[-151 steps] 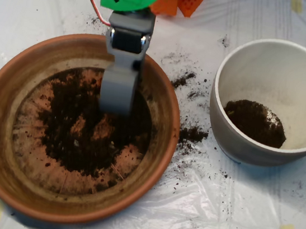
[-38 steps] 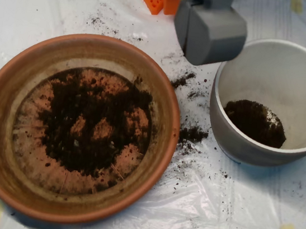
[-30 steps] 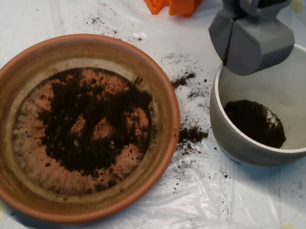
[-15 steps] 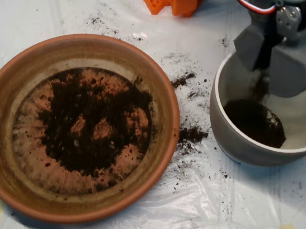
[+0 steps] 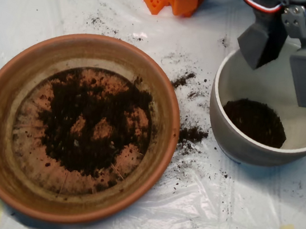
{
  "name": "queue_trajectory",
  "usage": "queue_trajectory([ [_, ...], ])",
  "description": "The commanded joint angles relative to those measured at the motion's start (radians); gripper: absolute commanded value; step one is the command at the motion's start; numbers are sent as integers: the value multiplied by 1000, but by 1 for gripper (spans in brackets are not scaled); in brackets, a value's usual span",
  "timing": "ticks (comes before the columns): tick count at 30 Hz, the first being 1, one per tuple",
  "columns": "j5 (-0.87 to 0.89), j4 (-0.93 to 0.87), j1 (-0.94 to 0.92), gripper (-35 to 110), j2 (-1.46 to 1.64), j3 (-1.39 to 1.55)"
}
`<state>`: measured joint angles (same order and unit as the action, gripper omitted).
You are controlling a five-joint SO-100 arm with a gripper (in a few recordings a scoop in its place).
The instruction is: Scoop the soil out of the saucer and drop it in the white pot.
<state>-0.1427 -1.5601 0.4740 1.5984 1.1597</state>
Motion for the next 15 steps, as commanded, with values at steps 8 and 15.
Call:
queue_trajectory([
  [8, 89, -92, -156, 29, 14, -345],
  [15, 117, -133, -422, 30, 28, -428],
])
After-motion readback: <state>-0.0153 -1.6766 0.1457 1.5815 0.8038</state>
